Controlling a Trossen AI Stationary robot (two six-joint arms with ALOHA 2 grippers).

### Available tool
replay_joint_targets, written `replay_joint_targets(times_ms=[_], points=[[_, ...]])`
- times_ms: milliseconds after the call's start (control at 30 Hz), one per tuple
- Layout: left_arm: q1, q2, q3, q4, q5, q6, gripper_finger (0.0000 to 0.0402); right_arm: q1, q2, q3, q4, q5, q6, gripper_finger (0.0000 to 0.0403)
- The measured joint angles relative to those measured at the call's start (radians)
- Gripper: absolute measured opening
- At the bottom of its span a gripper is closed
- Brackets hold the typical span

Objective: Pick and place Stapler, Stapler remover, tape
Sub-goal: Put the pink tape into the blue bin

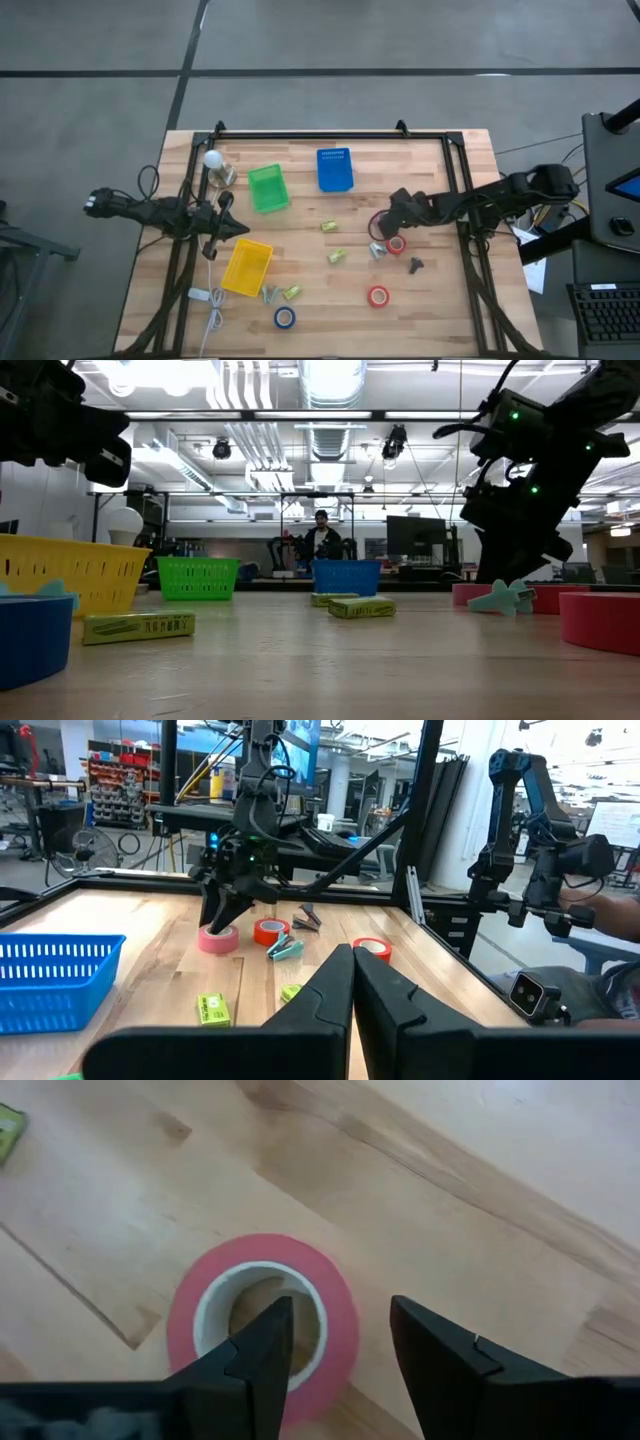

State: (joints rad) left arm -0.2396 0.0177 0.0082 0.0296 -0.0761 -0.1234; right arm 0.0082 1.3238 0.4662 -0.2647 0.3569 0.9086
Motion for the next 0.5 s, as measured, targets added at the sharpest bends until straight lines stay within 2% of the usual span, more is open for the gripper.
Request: replay_joint_targets(times_ms=[500], points=[[0.000, 0.000, 0.000, 0.000, 0.001, 0.000, 0.0014, -0.001, 0.011, 0.026, 0.012, 0.009, -0.045, 0.0043]])
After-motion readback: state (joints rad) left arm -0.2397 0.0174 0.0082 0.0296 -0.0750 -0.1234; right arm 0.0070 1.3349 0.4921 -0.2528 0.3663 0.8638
